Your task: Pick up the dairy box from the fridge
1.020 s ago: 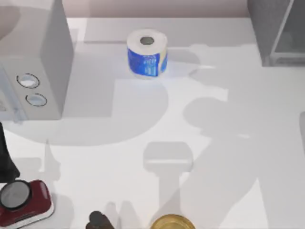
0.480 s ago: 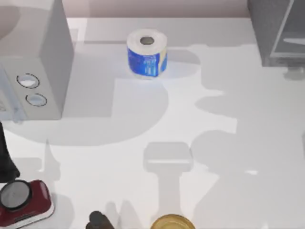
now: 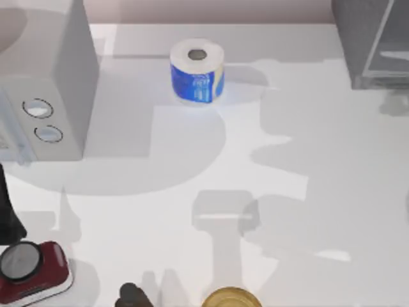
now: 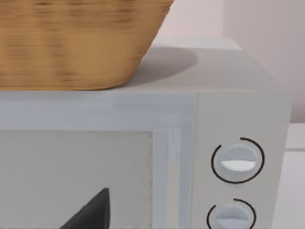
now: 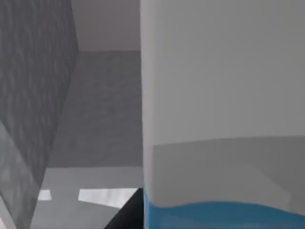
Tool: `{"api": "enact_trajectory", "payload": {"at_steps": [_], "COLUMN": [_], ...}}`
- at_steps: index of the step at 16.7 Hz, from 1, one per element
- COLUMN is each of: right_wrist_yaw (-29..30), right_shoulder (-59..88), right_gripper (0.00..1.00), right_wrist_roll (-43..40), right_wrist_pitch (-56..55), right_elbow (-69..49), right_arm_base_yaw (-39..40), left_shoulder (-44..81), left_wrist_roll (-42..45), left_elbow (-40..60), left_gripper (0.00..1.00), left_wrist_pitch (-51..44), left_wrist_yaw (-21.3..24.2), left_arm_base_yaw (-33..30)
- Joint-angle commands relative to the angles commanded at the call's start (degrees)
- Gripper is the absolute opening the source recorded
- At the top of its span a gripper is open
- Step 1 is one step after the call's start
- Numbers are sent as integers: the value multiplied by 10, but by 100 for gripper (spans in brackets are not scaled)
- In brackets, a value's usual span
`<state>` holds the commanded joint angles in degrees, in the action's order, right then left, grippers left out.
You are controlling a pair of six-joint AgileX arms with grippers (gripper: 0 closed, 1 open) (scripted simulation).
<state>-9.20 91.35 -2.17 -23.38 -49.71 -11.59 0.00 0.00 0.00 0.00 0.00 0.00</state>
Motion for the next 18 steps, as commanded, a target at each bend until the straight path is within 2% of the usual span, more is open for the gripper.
{"api": "enact_trajectory", "payload": {"at_steps": [6,18], "right_wrist_yaw": [25,82], "right_shoulder": [-206,-820], "right_gripper": [0,0], "right_wrist_roll": [13,25], "right_wrist_pitch": [70,218], "right_elbow": [131,449], "right_arm_base_yaw": [36,103], "left_shoulder": [0,0], "left_wrist_roll": [0,0], "left_elbow": [0,0], "left_gripper": [100,100], "left_wrist_pitch": [0,0], "left_wrist_yaw": [0,0], "left_arm_base_yaw": [0,0]}}
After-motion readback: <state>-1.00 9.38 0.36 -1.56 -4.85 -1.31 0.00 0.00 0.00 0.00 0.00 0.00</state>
